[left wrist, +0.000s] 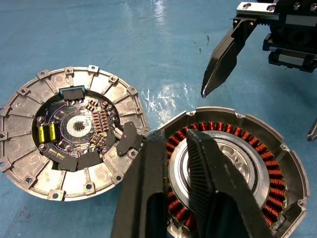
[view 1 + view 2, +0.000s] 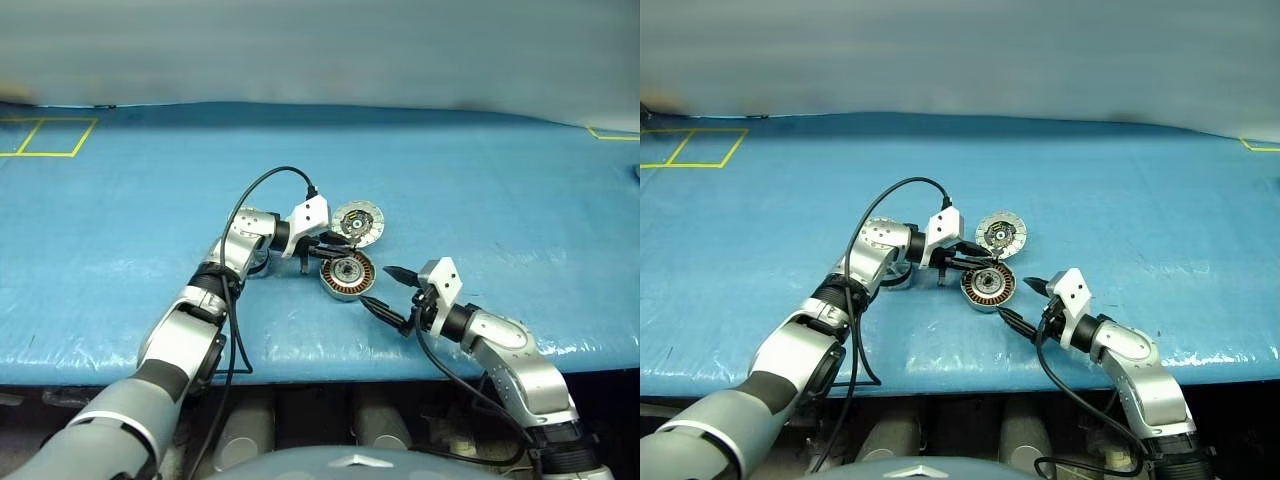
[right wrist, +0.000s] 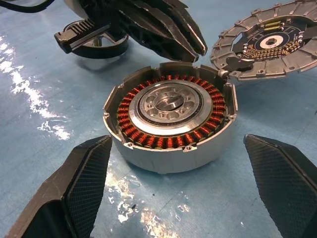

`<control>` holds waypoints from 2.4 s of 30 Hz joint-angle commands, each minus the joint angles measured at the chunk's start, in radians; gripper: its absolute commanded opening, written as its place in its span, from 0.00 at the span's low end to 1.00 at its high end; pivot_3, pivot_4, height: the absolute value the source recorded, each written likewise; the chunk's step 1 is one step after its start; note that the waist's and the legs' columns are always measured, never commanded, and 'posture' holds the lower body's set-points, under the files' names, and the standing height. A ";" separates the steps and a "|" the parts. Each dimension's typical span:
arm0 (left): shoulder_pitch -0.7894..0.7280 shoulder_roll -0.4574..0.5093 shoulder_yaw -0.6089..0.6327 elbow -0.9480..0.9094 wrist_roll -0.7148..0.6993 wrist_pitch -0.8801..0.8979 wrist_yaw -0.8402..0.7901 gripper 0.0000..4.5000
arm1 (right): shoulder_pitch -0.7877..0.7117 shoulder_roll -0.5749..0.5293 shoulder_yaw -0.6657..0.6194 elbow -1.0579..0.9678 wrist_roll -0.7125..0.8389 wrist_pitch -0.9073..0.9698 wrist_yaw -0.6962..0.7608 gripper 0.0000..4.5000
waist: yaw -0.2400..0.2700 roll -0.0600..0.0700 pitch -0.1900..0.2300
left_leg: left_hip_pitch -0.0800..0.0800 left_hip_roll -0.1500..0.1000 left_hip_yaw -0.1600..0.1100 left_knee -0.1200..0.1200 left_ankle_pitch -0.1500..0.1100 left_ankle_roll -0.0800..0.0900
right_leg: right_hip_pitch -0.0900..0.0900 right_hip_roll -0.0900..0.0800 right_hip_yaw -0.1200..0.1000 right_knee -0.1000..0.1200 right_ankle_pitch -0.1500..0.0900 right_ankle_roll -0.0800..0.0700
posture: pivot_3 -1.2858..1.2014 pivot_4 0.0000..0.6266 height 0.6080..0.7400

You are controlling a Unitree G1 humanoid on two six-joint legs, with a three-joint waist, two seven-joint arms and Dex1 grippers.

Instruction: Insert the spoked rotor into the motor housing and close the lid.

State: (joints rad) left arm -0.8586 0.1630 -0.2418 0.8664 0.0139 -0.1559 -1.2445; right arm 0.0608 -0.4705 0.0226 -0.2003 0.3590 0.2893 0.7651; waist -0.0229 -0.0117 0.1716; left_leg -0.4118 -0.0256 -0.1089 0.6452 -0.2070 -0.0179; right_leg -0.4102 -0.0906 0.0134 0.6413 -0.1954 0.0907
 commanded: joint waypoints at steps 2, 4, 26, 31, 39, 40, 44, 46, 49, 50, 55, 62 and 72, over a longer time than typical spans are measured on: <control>-0.016 -0.010 -0.001 -0.002 -0.011 -0.005 -0.017 0.01 | -0.006 0.003 -0.009 -0.014 0.001 -0.027 0.001 1.00 | -0.001 0.000 0.000 | 0.000 0.000 0.000 0.000 0.000 0.000 | 0.000 0.000 0.000 0.000 0.000 0.000 | 0.52 0.24 1.00; -0.016 -0.012 -0.003 -0.001 -0.010 -0.003 -0.023 0.01 | -0.005 0.004 -0.010 -0.015 0.001 -0.028 0.000 1.00 | -0.001 0.000 0.000 | 0.000 0.000 0.000 0.000 0.000 0.000 | 0.000 0.000 0.000 0.000 0.000 0.000 | 0.52 0.24 1.00; 0.024 -0.007 -0.092 0.029 0.073 -0.013 -0.002 0.01 | 0.016 0.004 -0.018 -0.019 -0.015 -0.044 -0.023 1.00 | 0.000 0.000 0.000 | 0.001 0.000 0.000 0.000 0.000 0.000 | 0.001 0.000 0.000 0.000 0.000 0.000 | 0.52 0.24 1.00; 0.019 -0.018 -0.053 0.020 0.029 -0.006 0.020 0.01 | 0.008 0.004 -0.014 -0.016 -0.018 -0.044 -0.020 1.00 | 0.000 0.000 0.000 | 0.001 0.000 0.000 0.001 0.000 0.000 | 0.001 0.000 0.000 0.000 0.000 0.000 | 0.52 0.24 1.00; 0.054 0.034 0.019 -0.094 -0.049 0.056 0.005 0.01 | 0.005 0.011 -0.009 -0.021 -0.018 -0.048 -0.022 1.00 | -0.003 0.000 0.000 | 0.000 0.000 0.000 0.000 0.000 0.000 | 0.000 0.000 0.000 0.000 0.000 0.000 | 0.52 0.24 1.00; 0.064 0.050 0.022 -0.108 -0.049 0.063 0.006 0.01 | 0.003 0.012 -0.007 -0.020 -0.019 -0.048 -0.022 1.00 | -0.003 0.000 0.000 | 0.000 0.000 0.000 0.000 0.000 0.000 | 0.000 0.000 0.000 0.000 0.000 0.000 | 0.52 0.24 1.00; 0.096 0.103 0.070 -0.185 -0.074 0.111 0.070 0.01 | -0.007 0.012 -0.004 -0.021 -0.022 -0.050 -0.023 1.00 | -0.004 0.000 0.000 | 0.000 0.000 0.000 0.000 0.000 0.000 | 0.000 0.000 0.000 0.001 0.000 0.000 | 0.52 0.24 1.00; 0.133 0.136 0.111 -0.263 -0.091 0.148 0.123 0.01 | -0.008 0.006 -0.007 -0.030 -0.025 -0.051 -0.025 1.00 | -0.004 0.000 0.000 | 0.000 0.000 -0.001 0.000 0.000 0.000 | 0.000 0.000 0.000 0.001 0.000 0.000 | 0.52 0.24 1.00; 0.236 0.211 0.140 -0.419 -0.120 0.208 0.124 0.01 | -0.011 -0.001 -0.011 -0.047 -0.023 -0.054 -0.017 1.00 | -0.008 0.001 0.000 | 0.000 0.000 -0.001 -0.001 0.000 0.000 | -0.001 0.000 0.000 0.001 0.000 -0.001 | 0.52 0.24 1.00; 0.267 0.238 0.145 -0.461 -0.122 0.224 0.126 0.01 | -0.012 -0.001 -0.010 -0.055 -0.019 -0.056 -0.011 1.00 | -0.010 0.001 0.000 | 0.001 0.000 -0.001 -0.002 0.000 0.000 | -0.001 0.000 0.000 0.000 0.000 -0.001 | 0.52 0.24 1.00; 0.364 0.360 0.180 -0.599 -0.140 0.286 0.147 0.01 | -0.038 0.009 0.016 -0.069 -0.019 -0.063 0.004 1.00 | -0.007 0.001 0.000 | 0.001 0.000 -0.001 -0.002 0.000 0.000 | -0.001 0.000 0.000 0.001 -0.001 -0.002 | 0.52 0.24 1.00; 0.378 0.445 0.170 -0.638 -0.125 0.309 0.160 0.01 | -0.083 0.025 0.065 -0.023 -0.046 -0.071 0.016 1.00 | 0.004 0.001 0.000 | 0.001 0.000 -0.001 0.000 0.000 0.000 | 0.000 0.000 0.000 0.001 -0.004 -0.007 | 0.52 0.24 1.00; 0.335 0.515 0.129 -0.619 -0.112 0.354 0.096 0.35 | -0.076 0.035 0.065 -0.015 -0.045 -0.088 0.014 1.00 | -0.005 0.001 0.000 | 0.001 0.001 -0.001 -0.002 0.000 0.000 | -0.001 0.001 0.000 0.001 -0.004 -0.008 | 0.52 0.24 1.00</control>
State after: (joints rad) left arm -0.4892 0.6577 -0.1079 0.2626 -0.1185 0.2065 -1.1452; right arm -0.0127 -0.4396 0.0998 -0.2030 0.3046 0.2253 0.7777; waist -0.0281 -0.0106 0.1719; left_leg -0.4109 -0.0247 -0.1099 0.6432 -0.2071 -0.0183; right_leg -0.4113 -0.0900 0.0130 0.6425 -0.1997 0.0832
